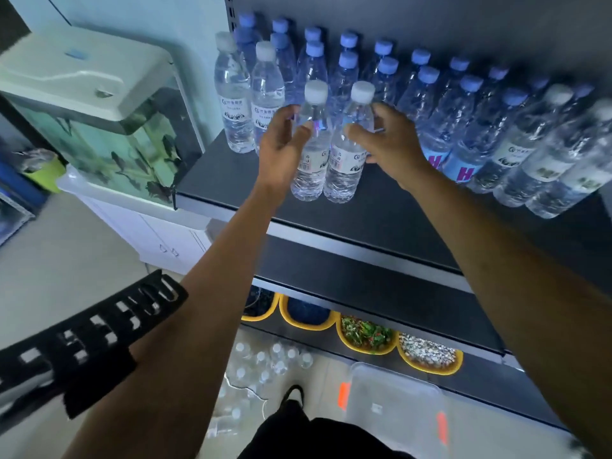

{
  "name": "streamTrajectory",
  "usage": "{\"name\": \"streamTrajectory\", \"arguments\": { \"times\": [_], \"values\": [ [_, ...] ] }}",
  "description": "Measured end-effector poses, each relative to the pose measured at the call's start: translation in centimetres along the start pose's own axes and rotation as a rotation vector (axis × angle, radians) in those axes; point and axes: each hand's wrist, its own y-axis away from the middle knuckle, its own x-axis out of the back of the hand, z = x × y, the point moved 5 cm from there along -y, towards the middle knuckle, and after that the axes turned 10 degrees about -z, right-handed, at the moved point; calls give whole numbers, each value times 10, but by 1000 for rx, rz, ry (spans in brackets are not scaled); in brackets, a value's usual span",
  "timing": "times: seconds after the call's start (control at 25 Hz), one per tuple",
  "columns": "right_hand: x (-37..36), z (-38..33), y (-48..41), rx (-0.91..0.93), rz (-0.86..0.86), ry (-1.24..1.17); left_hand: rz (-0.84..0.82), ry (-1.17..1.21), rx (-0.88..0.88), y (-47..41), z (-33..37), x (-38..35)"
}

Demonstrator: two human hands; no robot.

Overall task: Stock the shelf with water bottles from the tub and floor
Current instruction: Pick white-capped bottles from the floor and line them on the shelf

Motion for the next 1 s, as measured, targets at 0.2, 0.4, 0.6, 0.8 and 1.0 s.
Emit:
{"name": "streamTrajectory", "arguments": {
  "times": [0.2,0.4,0.6,0.8,1.0],
  "values": [
    [3,6,-5,-47,-9,-56,-146,67,-9,7,-37,3],
    [-8,2,-10,-10,141,115,7,-275,96,16,-76,8],
    [-28,13,2,-23,174,21,-15,-320,133,7,-91,19],
    [-70,68,19,-142,136,-106,25,-420,79,6,-91,20],
    [-87,74,0,-149,227,-91,34,-426,156,-6,-94,20]
  ]
}}
